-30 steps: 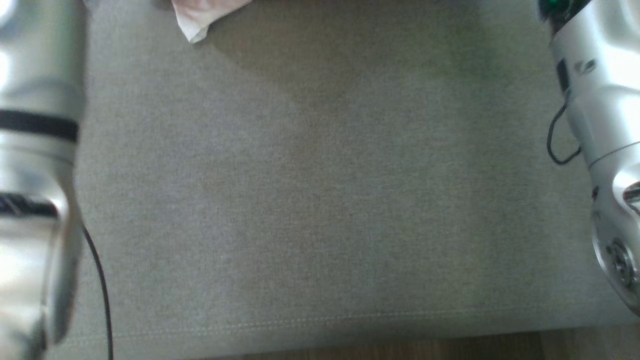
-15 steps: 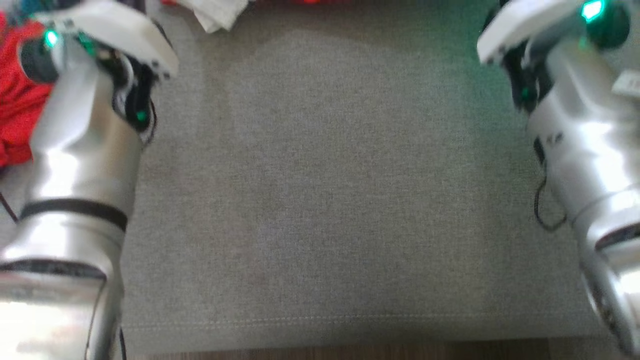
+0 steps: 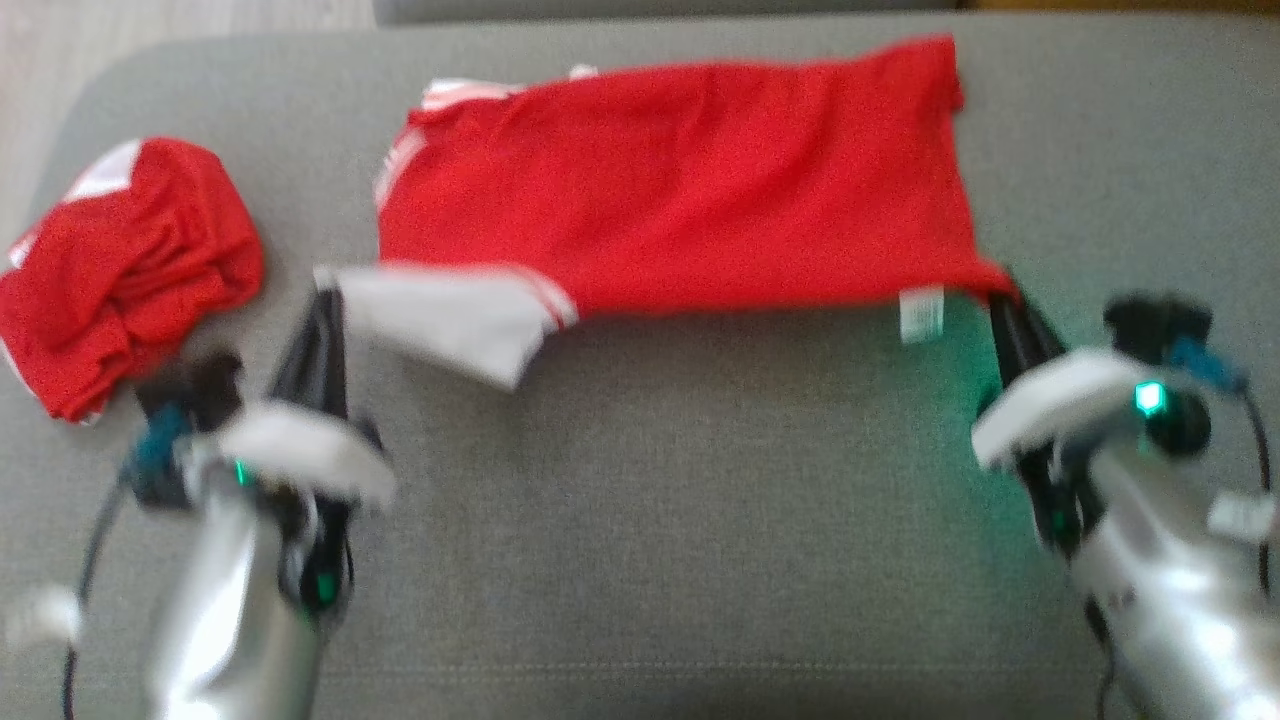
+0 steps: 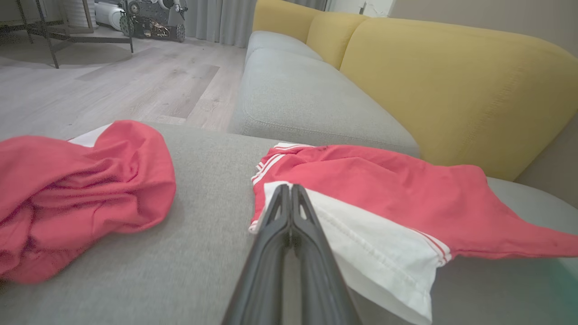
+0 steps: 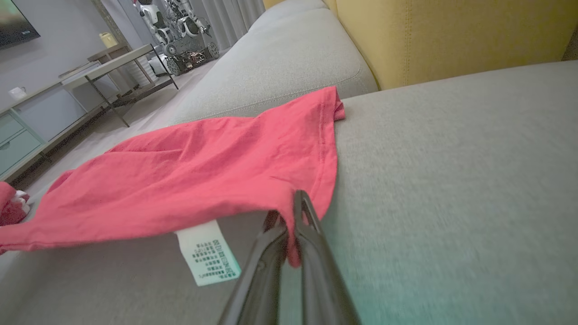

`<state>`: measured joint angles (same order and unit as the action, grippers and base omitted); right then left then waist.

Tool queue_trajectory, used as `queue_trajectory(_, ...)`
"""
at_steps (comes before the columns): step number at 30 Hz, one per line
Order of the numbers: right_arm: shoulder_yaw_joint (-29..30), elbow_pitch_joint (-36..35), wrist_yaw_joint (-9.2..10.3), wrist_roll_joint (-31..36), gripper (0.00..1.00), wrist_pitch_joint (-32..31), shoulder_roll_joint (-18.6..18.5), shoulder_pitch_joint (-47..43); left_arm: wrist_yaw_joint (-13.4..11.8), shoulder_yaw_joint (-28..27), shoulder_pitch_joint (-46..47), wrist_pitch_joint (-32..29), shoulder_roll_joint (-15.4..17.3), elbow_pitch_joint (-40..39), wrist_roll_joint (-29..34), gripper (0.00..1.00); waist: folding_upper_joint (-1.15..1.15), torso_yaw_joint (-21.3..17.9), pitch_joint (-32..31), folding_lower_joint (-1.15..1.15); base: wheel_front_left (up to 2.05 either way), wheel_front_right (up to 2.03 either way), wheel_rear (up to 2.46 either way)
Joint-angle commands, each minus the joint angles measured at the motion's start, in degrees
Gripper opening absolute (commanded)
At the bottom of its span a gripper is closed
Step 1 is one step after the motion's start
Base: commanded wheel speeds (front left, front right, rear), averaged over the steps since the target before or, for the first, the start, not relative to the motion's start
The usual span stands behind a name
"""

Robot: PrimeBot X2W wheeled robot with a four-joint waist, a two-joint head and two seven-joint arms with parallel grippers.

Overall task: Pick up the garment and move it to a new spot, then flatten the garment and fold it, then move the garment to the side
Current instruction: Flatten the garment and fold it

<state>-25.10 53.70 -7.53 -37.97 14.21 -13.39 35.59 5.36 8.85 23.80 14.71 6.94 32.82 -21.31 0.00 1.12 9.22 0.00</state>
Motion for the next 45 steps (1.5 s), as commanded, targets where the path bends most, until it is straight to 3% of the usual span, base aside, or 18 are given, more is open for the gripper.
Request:
queue_trajectory(1, -0.1, -2.9, 0.04, -0.2, 0.00, 0.7, -0.7, -1.4, -0.8, -1.5, -0.9, 0.3, 2.1, -4.1, 0.5, 0.00, 0.00, 0.4, -2.5, 0.00, 0.00, 0.00, 0.00)
queue_trajectory(7, 4.3, -13.8, 0.04, 2.3, 0.00, -1.3, -2.0, -14.4, -4.7, -0.9, -18.0, -3.9, 2.6, -22.1, 0.8, 0.00, 0.00, -0.3, -5.6, 0.00, 0.00, 0.00, 0.00)
queue_trajectory(15, 16.1, -33.5, 0.04, 10.6, 0.00, -12.6, -0.2, -33.0, -10.0, 0.0, -34.9, -12.4, 3.3, -43.1, 1.4, 0.00, 0.00, 0.7, -9.2, 0.00, 0.00, 0.00, 0.00)
queue_trajectory(21, 24.6, -50.4, 0.04, 17.2, 0.00, -23.3, 5.6, -46.0, -12.6, 0.5, -41.6, -16.9, 3.5, -50.7, 1.4, 0.00, 0.00, 1.4, -10.5, 0.00, 0.00, 0.00, 0.00)
queue_trajectory(26, 27.7, -59.0, 0.04, 19.8, 0.00, -29.2, 8.6, -51.3, -13.5, 0.4, -43.6, -18.4, 3.8, -53.1, 1.2, 0.00, 0.00, 1.4, -10.6, 0.00, 0.00, 0.00, 0.00)
queue_trajectory(33, 29.3, -60.5, 0.04, 20.5, 0.00, -32.7, 9.7, -51.1, -12.9, 0.3, -41.9, -20.0, 4.6, -52.0, 0.3, 0.00, 0.00, 1.3, -10.0, 0.00, 0.00, 0.00, 0.00)
queue_trajectory(45, 29.6, -53.9, 0.04, 20.2, 0.00, -34.7, 7.8, -38.9, -7.0, 1.0, -22.7, -24.0, 6.6, -41.8, -3.0, 0.00, 0.00, 0.6, -3.4, 0.00, 0.00, 0.00, 0.00)
